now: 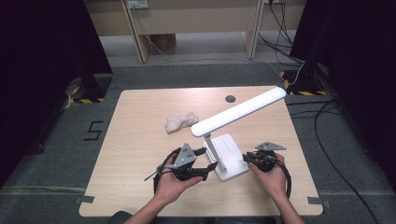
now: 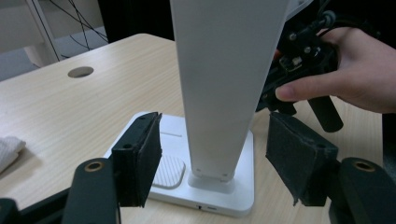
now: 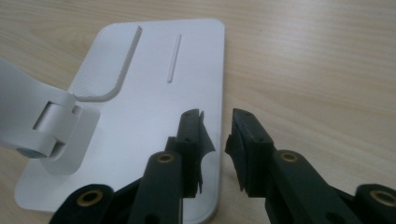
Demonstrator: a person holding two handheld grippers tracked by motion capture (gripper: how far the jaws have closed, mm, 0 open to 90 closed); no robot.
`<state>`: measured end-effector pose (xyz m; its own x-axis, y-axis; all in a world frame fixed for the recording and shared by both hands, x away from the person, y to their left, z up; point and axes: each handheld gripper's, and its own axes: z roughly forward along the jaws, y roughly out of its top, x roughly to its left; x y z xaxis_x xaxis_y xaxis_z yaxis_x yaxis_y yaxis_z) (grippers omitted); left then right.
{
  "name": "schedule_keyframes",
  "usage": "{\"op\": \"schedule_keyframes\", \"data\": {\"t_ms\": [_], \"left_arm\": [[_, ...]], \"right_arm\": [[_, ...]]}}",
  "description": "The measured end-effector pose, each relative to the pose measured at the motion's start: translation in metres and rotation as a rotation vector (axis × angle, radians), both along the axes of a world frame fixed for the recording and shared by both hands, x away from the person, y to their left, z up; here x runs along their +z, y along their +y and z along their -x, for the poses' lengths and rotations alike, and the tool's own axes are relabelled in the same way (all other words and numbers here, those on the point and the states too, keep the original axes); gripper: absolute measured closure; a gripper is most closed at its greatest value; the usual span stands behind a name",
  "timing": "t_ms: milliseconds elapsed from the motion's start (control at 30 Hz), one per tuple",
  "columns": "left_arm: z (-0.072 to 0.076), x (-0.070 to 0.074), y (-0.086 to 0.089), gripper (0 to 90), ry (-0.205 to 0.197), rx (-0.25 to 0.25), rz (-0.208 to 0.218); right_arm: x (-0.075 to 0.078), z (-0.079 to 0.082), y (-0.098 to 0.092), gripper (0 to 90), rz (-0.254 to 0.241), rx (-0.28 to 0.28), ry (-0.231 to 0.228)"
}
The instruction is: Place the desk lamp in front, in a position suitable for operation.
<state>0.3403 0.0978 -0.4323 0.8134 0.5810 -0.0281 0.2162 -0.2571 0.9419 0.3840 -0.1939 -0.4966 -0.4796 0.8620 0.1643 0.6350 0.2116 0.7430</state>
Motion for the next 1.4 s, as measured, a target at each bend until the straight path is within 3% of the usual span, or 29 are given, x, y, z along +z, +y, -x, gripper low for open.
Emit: {"op": "schedule_keyframes", "data": {"t_ms": [67,100,367,733,1000,1400], "left_arm": [[0.001,0.002,-0.003,34.9,-0.012,-0.012,0.005],[0.001,0.003,-0.005,35.1,-0.012,-0.018,0.004],[0.001,0.001,-0.005,36.6,-0.005,-0.006,0.009],[0.004,0.000,0.021,43.2,0.013,0.085,0.051],[0.008,-0.001,0.047,55.6,0.014,0.177,0.073],[0.009,-0.001,0.071,59.8,0.023,0.230,0.086]], "right_arm": [[-0.002,-0.001,0.000,70.6,-0.004,0.001,0.025],[-0.005,-0.001,0.000,68.6,-0.032,0.010,0.056],[-0.005,0.000,0.003,66.5,-0.043,0.017,0.091],[-0.004,0.014,0.027,65.6,-0.027,0.081,0.106],[-0.003,0.024,0.053,65.3,-0.008,0.149,0.113],[-0.002,0.031,0.080,64.2,0.031,0.222,0.095]]}}
